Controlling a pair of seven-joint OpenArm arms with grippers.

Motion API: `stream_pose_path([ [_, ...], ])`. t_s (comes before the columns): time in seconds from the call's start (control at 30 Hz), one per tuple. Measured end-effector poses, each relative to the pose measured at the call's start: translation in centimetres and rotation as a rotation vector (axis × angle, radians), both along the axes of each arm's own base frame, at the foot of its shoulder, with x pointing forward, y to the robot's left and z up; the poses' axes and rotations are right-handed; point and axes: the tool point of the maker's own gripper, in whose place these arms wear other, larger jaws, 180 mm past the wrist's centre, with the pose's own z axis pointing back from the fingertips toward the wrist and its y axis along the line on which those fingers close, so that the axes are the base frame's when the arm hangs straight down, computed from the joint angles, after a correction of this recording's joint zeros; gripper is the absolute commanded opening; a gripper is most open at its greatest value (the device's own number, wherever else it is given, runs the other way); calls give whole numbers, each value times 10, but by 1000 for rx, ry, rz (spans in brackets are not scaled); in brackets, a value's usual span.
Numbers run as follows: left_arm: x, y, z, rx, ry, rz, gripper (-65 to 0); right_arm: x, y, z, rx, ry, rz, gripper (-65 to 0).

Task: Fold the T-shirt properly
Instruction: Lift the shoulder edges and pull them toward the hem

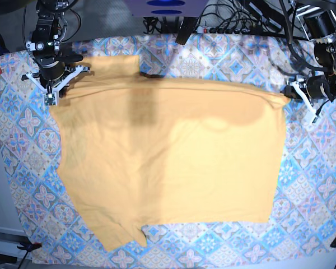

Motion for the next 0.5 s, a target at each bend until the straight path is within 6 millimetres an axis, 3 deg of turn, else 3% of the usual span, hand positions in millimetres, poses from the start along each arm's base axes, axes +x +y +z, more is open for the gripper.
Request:
stream_pose_path([
  [0.2, 25, 8, 10, 57, -34, -4, -586, 19, 0, 9, 0, -42, -1, -622],
  [0.5, 40, 13, 12, 130, -26, -5, -586, 55, -2, 26, 4, -84, -17, -621],
])
